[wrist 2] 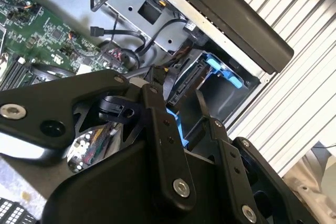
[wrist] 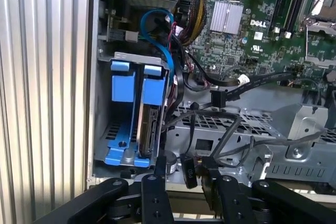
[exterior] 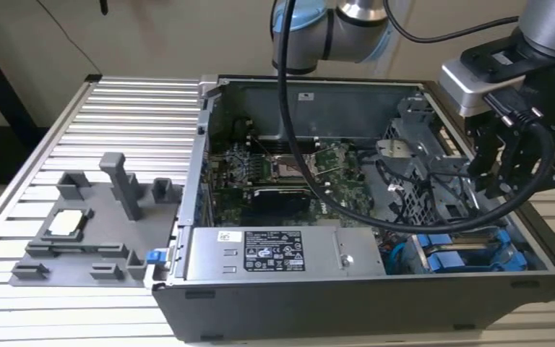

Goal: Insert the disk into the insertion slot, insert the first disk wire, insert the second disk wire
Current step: 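Insert the first disk wire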

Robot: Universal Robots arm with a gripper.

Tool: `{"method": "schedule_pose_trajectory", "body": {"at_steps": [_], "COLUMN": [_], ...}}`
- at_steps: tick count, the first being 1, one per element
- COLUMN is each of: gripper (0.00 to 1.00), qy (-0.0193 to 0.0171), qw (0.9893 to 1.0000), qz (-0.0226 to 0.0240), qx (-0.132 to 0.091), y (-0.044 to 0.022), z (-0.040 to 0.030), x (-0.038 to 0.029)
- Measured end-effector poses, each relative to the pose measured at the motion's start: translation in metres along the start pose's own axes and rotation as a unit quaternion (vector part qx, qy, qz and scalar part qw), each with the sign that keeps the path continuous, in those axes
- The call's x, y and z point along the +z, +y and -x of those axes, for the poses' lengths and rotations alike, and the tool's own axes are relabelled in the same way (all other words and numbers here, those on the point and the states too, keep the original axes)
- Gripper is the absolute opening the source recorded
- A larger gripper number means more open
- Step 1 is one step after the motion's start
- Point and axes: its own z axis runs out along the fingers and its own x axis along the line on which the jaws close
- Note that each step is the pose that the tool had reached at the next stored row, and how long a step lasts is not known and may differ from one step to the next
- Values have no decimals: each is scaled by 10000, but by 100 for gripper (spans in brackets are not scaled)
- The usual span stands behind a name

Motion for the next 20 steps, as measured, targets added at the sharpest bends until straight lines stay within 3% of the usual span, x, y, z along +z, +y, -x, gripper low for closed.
{"method": "schedule_pose_trajectory", "body": {"at_steps": [2, 5, 17, 20], "gripper": [38, 20, 19, 19], "qy": [3, 9, 11, 3], "qw": [10000, 10000, 10000, 10000], "qz": [-17, -40, -37, 31], "qx": [-2, -5, -5, 1], "y": [0, -1, -4, -51], "z": [0, 0, 0, -10], "x": [1, 1, 2, 13]}}
